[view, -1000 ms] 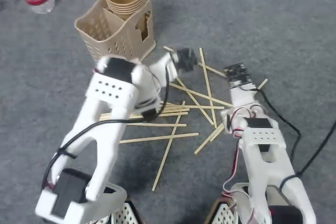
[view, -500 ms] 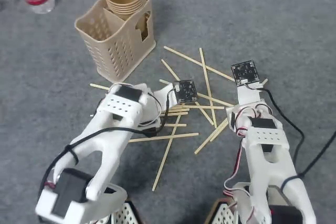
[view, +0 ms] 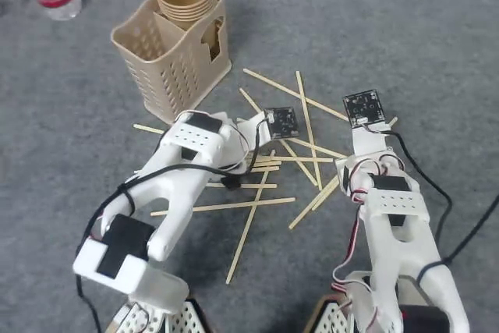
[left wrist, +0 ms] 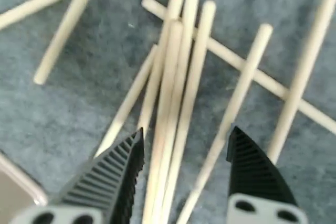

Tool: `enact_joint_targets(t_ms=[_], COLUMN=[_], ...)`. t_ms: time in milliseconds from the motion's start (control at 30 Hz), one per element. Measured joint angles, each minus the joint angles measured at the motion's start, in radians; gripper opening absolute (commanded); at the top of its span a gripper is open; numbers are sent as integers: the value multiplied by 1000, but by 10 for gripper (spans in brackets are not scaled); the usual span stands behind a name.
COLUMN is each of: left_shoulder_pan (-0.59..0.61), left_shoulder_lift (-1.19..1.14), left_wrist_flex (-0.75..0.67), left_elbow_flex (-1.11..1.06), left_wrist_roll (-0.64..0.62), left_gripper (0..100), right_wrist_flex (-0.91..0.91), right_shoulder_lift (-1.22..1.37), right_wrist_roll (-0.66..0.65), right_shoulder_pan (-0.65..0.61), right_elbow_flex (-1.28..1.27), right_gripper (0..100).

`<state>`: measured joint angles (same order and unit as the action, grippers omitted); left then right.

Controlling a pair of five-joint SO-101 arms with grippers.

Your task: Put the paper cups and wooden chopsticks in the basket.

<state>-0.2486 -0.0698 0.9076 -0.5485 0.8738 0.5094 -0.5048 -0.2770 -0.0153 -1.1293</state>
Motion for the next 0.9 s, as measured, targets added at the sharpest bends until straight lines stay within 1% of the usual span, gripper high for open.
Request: enact_joint_targets(t_ms=[267, 400, 533, 600, 733, 800, 900], left_shoulder_pan=[0, 0, 0, 0, 0, 0, 0], left_shoulder_lift=[-8, -91, -193, -232, -247, -247, -247], left_wrist_flex=[0, 2, 94, 132, 164, 167, 184], left_elbow_flex=[11, 60, 187, 239, 265, 265, 265], left_wrist_roll=[0, 0, 0, 0, -6, 0, 0], left_gripper=[239, 239, 239, 212, 76, 26, 24], right_wrist_flex=[0, 0, 0, -2, -5, -6, -6], right_shoulder_lift=[0, 0, 0, 0, 0, 0, 0], right_wrist_roll=[0, 0, 0, 0, 0, 0, 0], right_shoulder_pan=[0, 0, 2, 3, 0, 2, 2], right_elbow_flex=[0, 0, -15, -17, -17, -17, -17], right_gripper=[9, 9, 9, 9, 9, 9, 9])
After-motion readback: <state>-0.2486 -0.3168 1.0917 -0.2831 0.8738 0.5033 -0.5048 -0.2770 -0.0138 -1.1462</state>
